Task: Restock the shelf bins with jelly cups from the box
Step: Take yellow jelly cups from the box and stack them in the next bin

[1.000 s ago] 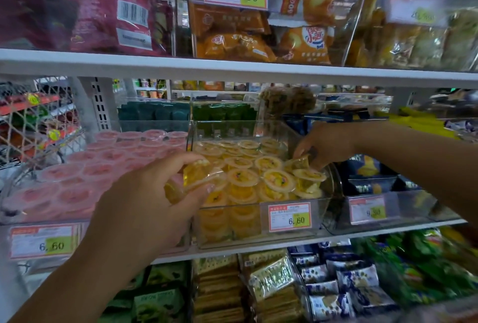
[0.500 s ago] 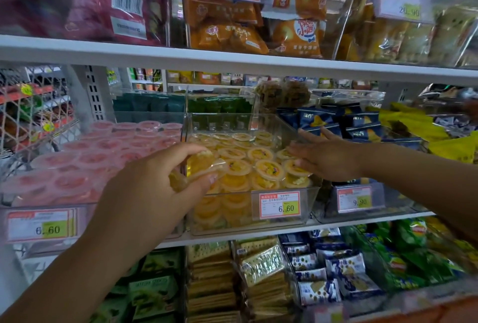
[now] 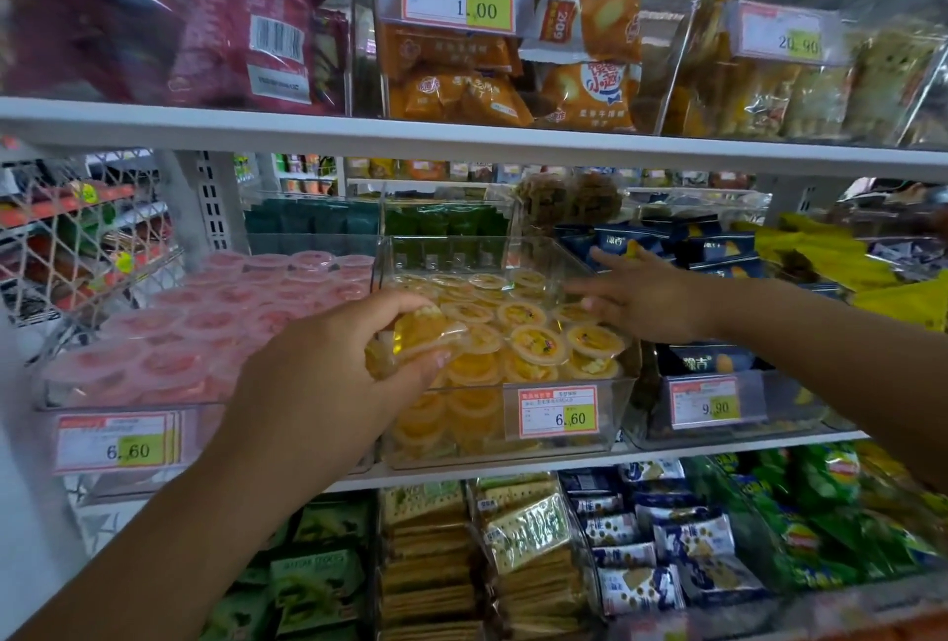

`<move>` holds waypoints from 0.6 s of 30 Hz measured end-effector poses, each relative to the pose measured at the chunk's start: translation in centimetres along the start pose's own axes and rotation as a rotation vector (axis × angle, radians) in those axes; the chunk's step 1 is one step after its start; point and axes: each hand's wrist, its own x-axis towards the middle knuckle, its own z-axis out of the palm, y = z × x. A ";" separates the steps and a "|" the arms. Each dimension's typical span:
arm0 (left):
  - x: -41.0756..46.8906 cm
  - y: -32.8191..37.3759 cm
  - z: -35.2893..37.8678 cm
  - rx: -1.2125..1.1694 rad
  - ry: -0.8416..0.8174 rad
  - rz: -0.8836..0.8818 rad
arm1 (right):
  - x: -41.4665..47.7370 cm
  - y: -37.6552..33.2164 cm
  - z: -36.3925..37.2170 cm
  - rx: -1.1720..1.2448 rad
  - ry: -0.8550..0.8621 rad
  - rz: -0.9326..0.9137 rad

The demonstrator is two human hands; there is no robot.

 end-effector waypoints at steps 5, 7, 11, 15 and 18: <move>1.4 -0.1 0.7 0.054 -0.027 -0.011 | -2.4 -5.8 -3.6 0.744 0.112 -0.290; 1.9 -0.1 0.8 0.064 -0.019 0.000 | -2.5 -8.0 -3.4 0.832 0.031 -0.387; 2.7 -0.2 0.7 0.060 -0.007 0.038 | -0.9 -10.2 -2.8 0.906 0.137 -0.428; 3.8 -2.2 -0.5 -0.077 0.050 -0.057 | 2.3 -9.8 -3.8 0.805 0.269 -0.295; 4.6 -3.6 -2.1 -0.147 0.115 -0.130 | 7.2 -8.9 -3.6 0.635 0.265 -0.123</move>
